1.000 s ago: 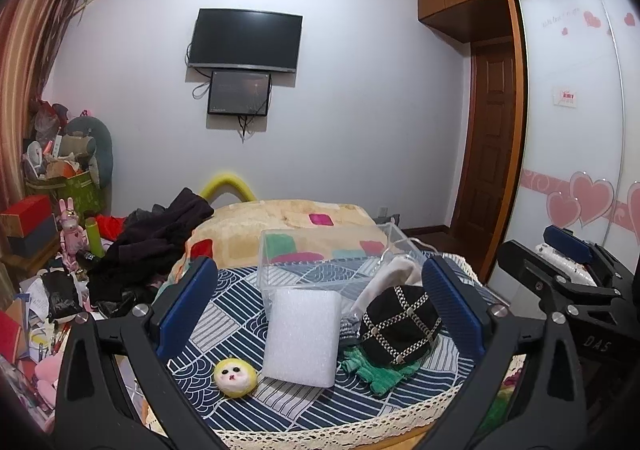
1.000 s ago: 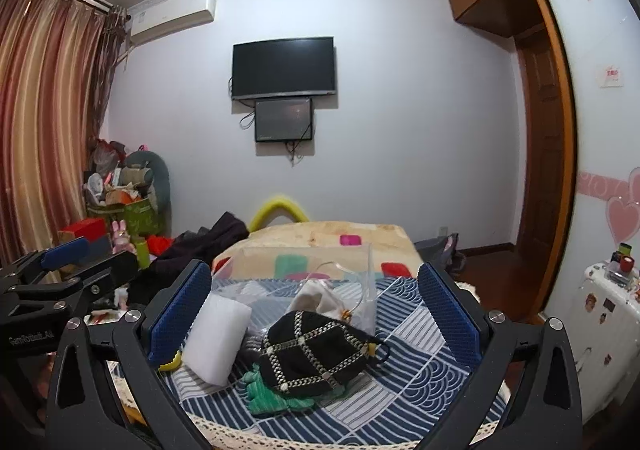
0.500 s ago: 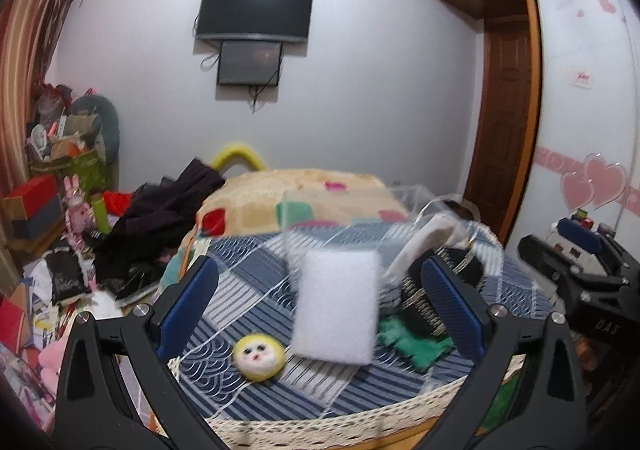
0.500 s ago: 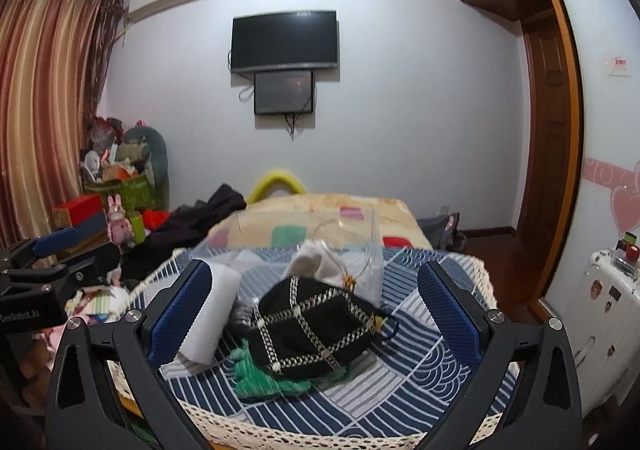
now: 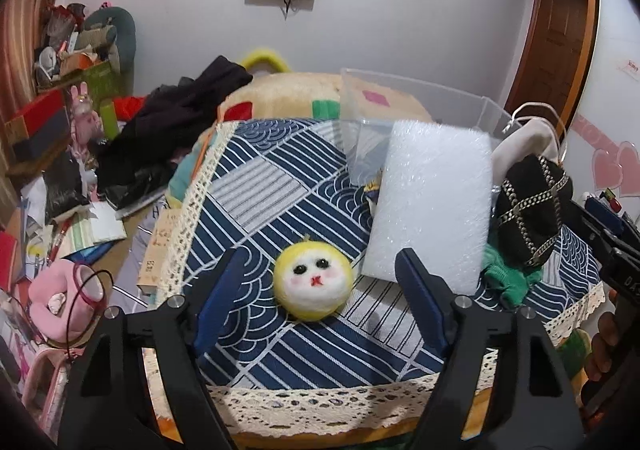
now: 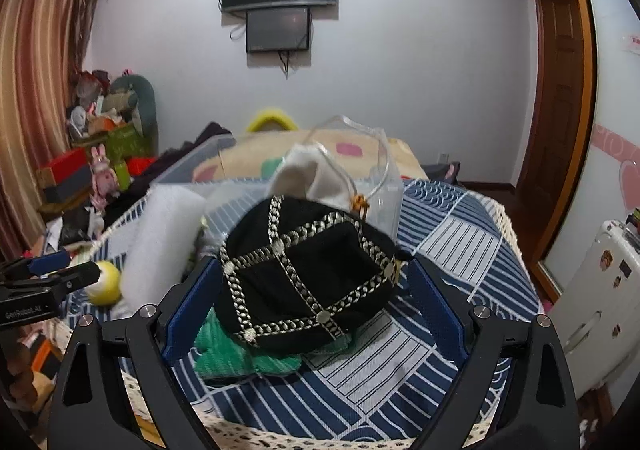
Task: Organize soft objects
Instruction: 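Grasp the yellow felt ball with the left tool while the right tool grasps the black chain bag, then drop the yellow ball into the clear box while the right tool drops the black bag in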
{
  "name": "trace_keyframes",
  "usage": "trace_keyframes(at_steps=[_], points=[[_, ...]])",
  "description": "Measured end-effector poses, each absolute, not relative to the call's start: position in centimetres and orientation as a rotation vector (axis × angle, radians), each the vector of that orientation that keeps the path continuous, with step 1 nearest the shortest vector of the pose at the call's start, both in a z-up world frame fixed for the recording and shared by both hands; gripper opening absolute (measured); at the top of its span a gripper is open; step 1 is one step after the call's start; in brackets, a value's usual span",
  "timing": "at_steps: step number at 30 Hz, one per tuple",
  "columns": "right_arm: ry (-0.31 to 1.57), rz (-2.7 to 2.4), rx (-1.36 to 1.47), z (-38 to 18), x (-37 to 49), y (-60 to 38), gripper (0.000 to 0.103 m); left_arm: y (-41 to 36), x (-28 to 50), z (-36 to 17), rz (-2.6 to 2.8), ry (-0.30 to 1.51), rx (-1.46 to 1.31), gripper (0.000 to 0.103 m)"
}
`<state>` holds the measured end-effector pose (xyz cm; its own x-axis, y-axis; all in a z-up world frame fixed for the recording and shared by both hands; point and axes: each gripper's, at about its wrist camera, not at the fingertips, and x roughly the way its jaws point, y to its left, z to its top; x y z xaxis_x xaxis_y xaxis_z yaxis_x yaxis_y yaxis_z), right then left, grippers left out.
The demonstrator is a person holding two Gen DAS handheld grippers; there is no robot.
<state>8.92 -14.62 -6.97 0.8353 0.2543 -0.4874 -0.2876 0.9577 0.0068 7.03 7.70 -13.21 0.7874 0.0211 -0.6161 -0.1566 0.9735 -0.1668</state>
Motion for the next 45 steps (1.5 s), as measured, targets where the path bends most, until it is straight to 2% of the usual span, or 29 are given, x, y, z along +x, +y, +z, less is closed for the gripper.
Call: trace_keyframes(at_steps=[2,3,5,10,11,13,16,22,28,45], points=[[0.525,0.288,-0.071,-7.3,9.4,-14.4,0.093,7.7,7.6,-13.9,0.098,0.683,-0.222,0.074],[0.530,0.286,-0.072,-7.5,9.6,-14.4,0.093,7.8,7.8,-14.2,0.105,0.695,-0.225,0.068],[0.540,0.283,-0.082,-7.7,10.0,-14.1,0.088,8.0,8.2,-14.7,0.116,0.715,-0.238,0.063],[0.594,0.272,-0.082,-8.7,11.2,-13.7,0.064,7.9,8.6,-15.8,0.101,0.750,-0.270,0.046],[0.603,0.268,-0.083,-8.9,11.4,-13.8,0.061,7.8,8.7,-15.8,0.101,0.747,-0.266,0.046],[0.619,0.281,-0.066,-9.0,11.4,-14.3,0.048,7.7,8.5,-15.6,0.094,0.735,-0.260,0.045],[0.622,0.300,-0.047,-8.8,11.1,-14.7,0.033,7.3,8.1,-15.1,0.090,0.711,-0.246,0.045],[0.610,0.327,-0.004,-8.3,9.8,-15.9,0.018,7.0,7.4,-13.8,0.109,0.667,-0.203,0.045],[0.558,0.348,0.007,-7.4,8.7,-16.3,0.013,7.2,6.6,-12.2,0.119,0.619,-0.194,0.045],[0.343,0.332,0.040,-1.0,8.6,-17.4,0.013,4.8,8.0,-4.7,0.019,0.434,-0.125,0.045]])
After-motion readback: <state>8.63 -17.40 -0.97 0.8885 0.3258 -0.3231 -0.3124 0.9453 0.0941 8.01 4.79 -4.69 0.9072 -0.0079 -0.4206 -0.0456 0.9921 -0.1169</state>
